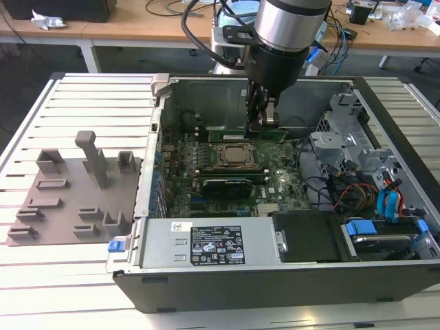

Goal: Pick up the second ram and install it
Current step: 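Insert the second ram into the second slot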

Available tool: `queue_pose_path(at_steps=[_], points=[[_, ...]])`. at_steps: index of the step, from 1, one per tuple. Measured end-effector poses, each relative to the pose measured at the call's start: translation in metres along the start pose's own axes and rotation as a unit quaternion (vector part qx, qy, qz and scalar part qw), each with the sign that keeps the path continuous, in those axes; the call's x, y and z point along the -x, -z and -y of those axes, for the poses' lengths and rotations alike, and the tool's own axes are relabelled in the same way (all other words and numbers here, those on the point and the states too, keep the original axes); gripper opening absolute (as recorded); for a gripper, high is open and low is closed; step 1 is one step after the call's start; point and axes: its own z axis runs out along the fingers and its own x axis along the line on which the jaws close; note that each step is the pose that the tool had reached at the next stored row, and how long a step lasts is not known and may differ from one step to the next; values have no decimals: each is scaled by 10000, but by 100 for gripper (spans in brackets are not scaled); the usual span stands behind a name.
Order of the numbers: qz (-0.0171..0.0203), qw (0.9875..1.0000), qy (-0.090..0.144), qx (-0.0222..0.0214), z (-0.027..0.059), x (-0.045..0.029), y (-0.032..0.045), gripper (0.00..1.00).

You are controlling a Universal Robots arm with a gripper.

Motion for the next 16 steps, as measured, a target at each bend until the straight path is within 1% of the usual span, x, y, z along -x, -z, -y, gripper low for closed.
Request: queue_pose_path(at_steps=[3, 7, 11, 16], points=[[0, 10000, 0, 0, 5, -4, -56, 13], [0, 10000, 0, 0, 13, -10, -149, 13], [0, 10000, 0, 0, 19, -14, -217, 13], [0, 10000, 0, 0, 25, -18, -286, 13]])
